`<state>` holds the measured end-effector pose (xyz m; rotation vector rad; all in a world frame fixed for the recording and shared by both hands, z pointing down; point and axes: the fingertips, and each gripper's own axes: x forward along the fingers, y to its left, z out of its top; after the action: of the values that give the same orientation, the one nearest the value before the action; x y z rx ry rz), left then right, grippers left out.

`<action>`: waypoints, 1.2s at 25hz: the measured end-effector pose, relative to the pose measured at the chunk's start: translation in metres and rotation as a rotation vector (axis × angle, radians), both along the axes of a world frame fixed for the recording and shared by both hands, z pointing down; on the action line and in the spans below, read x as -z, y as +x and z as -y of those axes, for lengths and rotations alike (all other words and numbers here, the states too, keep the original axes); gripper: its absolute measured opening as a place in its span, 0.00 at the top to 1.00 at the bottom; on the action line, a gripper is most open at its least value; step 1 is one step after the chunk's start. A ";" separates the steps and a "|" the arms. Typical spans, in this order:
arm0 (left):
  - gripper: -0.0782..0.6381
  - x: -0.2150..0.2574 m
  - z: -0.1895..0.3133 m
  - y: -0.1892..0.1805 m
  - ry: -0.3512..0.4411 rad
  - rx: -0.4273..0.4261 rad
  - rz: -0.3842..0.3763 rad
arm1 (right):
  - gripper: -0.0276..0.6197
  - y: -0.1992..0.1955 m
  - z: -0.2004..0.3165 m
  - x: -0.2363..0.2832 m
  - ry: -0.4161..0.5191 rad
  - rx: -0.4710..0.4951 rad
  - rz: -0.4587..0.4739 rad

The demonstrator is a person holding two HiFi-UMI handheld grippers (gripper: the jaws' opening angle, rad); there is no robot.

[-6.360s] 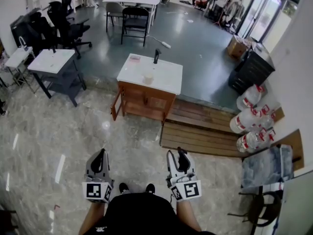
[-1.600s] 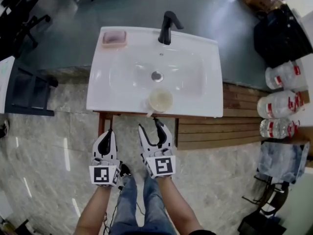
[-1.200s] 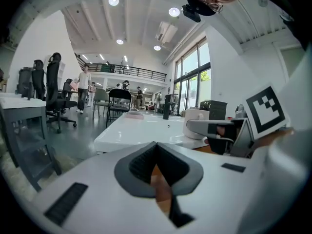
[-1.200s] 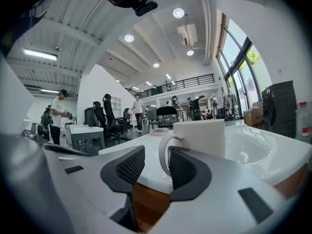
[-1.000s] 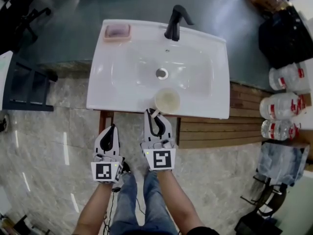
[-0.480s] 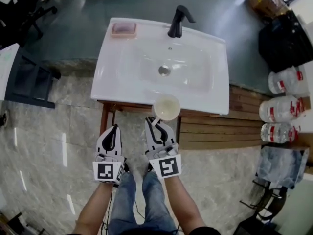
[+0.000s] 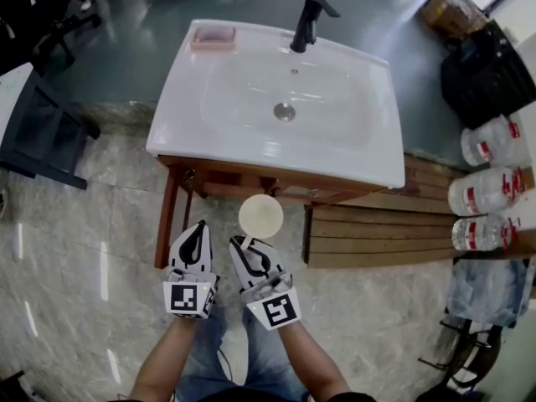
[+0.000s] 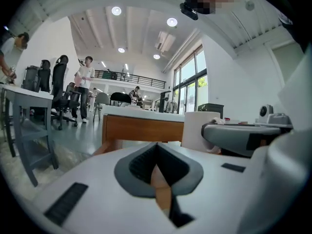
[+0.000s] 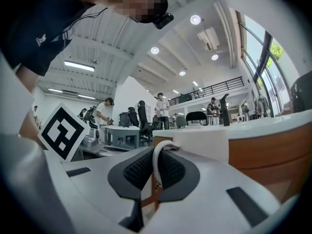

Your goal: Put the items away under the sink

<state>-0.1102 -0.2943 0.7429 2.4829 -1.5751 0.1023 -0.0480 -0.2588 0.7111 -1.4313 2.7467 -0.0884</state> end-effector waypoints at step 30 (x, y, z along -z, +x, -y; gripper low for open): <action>0.88 -0.203 0.095 0.017 0.148 0.013 -0.011 | 0.92 0.007 0.166 -0.255 0.107 0.016 -0.034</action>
<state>-0.0934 -0.3896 0.9462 2.5774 -1.6499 -0.0309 -0.0407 -0.4252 0.9662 -1.3971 2.7430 0.0813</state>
